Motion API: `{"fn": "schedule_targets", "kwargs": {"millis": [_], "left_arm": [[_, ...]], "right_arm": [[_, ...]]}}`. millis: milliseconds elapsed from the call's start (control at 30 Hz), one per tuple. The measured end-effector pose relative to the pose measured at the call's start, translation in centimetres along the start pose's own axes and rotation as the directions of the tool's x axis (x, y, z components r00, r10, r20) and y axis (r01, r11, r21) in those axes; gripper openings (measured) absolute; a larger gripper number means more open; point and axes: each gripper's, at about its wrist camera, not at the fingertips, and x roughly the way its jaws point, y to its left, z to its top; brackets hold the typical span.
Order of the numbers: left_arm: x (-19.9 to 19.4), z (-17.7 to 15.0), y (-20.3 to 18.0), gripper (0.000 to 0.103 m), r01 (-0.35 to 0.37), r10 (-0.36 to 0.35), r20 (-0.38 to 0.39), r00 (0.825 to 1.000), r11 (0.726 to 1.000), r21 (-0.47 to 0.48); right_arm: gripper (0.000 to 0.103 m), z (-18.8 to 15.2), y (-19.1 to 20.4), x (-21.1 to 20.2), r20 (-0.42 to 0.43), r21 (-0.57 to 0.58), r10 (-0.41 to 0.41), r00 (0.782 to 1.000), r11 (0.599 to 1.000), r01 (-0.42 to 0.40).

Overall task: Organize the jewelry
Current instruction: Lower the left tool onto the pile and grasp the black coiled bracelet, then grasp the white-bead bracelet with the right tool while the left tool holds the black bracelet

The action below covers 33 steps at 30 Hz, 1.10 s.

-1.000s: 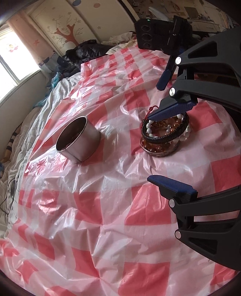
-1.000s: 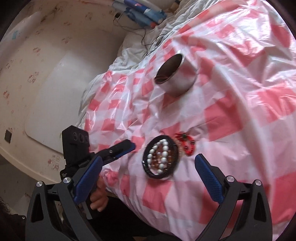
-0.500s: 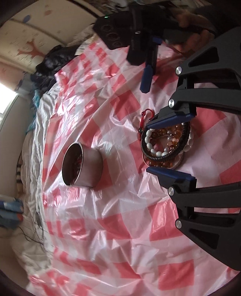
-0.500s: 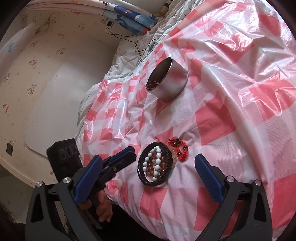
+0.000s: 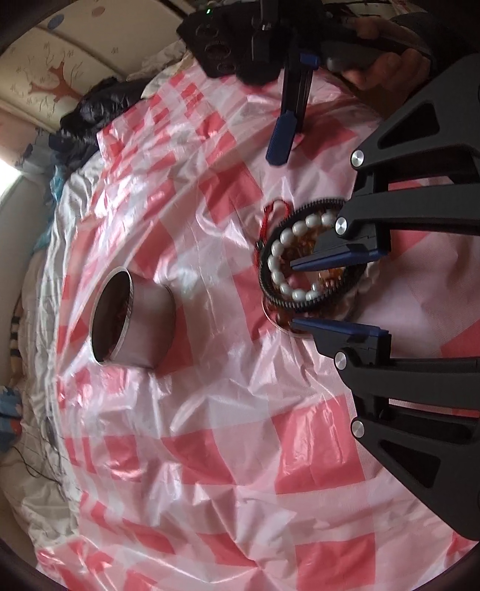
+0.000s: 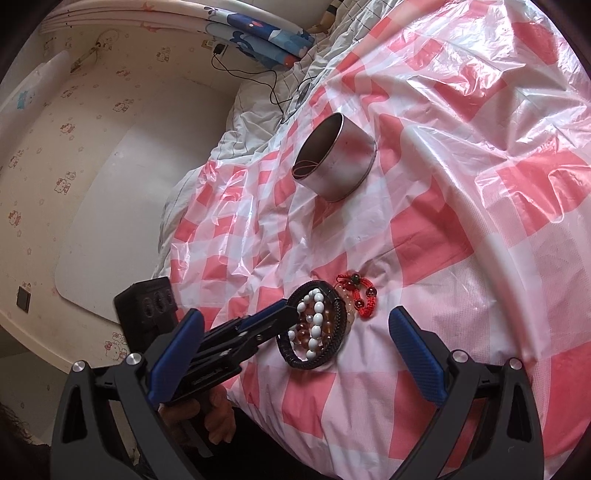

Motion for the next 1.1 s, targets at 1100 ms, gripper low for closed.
{"fn": "schedule_targets", "kwargs": {"millis": [1100], "left_arm": [[-5.8, 1.2, 9.3, 0.008, 0.259, -0.174, 0.254, 0.951, 0.897, -0.359]], "right_arm": [[0.069, -2.0, 7.7, 6.3, -0.107, -0.547, -0.351, 0.93, 0.802, 0.24]]}}
